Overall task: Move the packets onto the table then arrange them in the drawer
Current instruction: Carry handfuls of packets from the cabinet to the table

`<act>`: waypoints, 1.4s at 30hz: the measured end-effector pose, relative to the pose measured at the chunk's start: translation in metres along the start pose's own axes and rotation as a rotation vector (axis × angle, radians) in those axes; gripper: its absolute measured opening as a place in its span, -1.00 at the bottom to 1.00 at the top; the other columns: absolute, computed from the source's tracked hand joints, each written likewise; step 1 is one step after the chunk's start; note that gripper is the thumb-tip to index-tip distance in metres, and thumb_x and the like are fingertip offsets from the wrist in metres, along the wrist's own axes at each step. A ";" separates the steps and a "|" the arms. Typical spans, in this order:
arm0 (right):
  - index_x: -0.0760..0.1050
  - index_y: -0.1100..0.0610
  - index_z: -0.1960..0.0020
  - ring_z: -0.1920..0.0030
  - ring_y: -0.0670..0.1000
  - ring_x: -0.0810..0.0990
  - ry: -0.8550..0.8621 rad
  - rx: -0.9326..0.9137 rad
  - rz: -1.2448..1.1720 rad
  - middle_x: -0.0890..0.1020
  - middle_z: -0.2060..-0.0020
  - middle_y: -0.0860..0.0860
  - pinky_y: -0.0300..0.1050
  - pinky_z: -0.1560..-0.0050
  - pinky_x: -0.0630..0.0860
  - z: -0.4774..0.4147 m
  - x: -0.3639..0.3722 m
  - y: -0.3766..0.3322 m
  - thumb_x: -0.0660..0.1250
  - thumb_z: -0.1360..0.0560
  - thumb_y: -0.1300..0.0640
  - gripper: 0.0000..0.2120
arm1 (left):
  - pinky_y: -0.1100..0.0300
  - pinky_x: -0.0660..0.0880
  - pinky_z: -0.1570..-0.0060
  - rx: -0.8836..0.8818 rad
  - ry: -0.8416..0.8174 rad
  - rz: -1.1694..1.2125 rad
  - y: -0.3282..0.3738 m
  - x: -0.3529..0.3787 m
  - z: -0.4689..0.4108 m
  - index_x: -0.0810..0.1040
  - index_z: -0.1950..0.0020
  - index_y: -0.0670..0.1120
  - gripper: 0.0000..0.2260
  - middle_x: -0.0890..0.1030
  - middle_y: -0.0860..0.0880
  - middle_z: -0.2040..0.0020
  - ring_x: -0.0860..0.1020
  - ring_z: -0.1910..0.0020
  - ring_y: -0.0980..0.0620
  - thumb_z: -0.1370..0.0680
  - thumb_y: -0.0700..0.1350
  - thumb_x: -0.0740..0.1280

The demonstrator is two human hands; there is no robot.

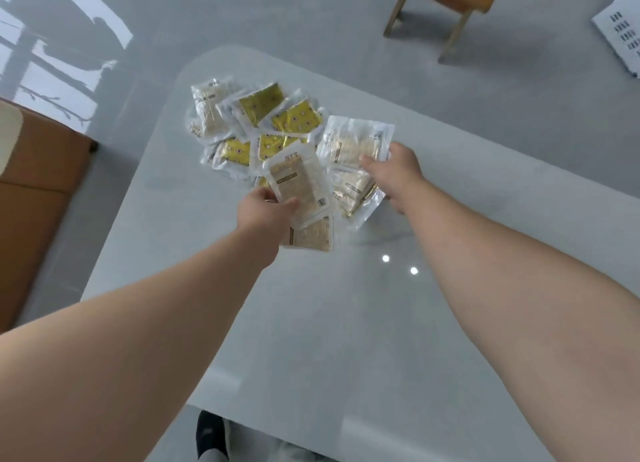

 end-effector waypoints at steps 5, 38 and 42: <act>0.21 0.23 -0.58 -0.50 0.10 0.33 -0.055 -0.098 0.184 0.33 -0.54 0.12 -0.11 -0.41 0.28 -0.050 0.011 -0.008 0.39 -0.60 0.03 -0.34 | 0.25 0.38 0.44 0.048 0.005 -0.057 0.008 0.040 -0.033 0.43 0.18 -0.04 -0.80 0.50 0.06 0.23 0.46 0.32 0.07 -0.55 -0.11 0.43; 0.49 0.04 -0.09 -0.20 0.20 0.54 0.030 -0.015 0.386 0.56 -0.19 0.11 0.10 -0.19 0.54 0.187 0.014 -0.030 0.24 -0.60 -0.20 -0.69 | 0.01 0.66 0.03 -0.029 0.120 0.280 -0.015 -0.121 0.185 0.46 -0.16 -0.08 -0.77 0.61 -0.08 -0.07 0.70 0.11 -0.02 -0.56 -0.13 0.40; 0.48 0.07 0.00 -0.06 0.18 0.60 -0.098 -0.075 0.320 0.62 -0.07 0.10 0.02 -0.06 0.56 0.274 0.054 -0.042 0.24 -0.61 -0.17 -0.70 | 0.05 0.64 0.10 0.004 0.049 0.256 -0.040 -0.167 0.264 0.50 -0.09 -0.08 -0.88 0.65 -0.08 0.01 0.69 0.22 0.00 -0.58 -0.13 0.35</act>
Point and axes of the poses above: each hand's wrist, its own z-axis away from the middle knuckle, its own x-axis out of the palm, y = z × x, the point moved 9 cm from there along -z, towards the middle knuckle
